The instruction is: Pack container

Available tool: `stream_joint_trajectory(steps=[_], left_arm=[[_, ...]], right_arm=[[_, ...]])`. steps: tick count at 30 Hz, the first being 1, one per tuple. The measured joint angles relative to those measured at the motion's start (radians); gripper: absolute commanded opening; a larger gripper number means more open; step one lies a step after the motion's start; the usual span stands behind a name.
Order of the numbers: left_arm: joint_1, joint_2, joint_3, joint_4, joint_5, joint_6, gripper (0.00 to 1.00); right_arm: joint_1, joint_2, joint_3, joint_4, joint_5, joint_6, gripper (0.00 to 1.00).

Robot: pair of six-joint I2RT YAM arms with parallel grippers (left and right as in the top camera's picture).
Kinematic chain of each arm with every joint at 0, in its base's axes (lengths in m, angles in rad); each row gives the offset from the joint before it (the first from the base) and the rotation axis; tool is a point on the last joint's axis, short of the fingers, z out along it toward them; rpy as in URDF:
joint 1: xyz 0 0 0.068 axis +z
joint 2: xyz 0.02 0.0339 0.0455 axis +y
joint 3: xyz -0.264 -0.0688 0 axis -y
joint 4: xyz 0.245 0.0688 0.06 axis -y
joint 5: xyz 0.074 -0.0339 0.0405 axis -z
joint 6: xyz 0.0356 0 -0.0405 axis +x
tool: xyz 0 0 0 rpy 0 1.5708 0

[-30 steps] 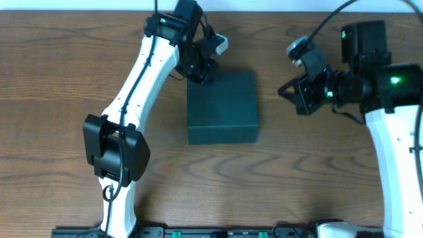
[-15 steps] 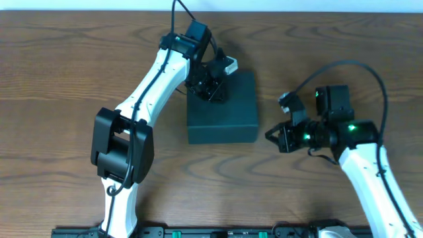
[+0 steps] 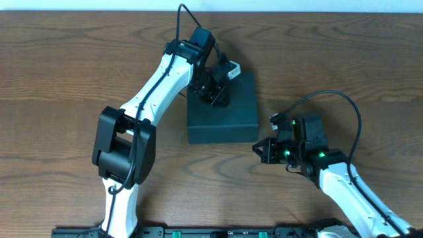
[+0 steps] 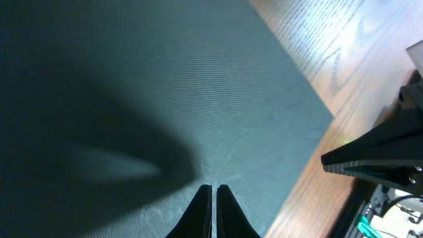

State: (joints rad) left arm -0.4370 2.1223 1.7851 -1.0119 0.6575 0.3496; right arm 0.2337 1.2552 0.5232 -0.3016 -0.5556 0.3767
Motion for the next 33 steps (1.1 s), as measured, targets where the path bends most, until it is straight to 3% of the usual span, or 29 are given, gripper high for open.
stream_joint_trajectory(steps=[14,33], left_arm=[[0.000,-0.005,-0.057,0.031,0.005,0.007,0.06],[0.000,-0.005,-0.058,0.025,0.006,0.007,0.06]], right_arm=[[0.149,0.086,-0.009,0.220,0.225,0.227,0.02],[0.153,0.248,-0.017,0.443,0.238,0.253,0.02]])
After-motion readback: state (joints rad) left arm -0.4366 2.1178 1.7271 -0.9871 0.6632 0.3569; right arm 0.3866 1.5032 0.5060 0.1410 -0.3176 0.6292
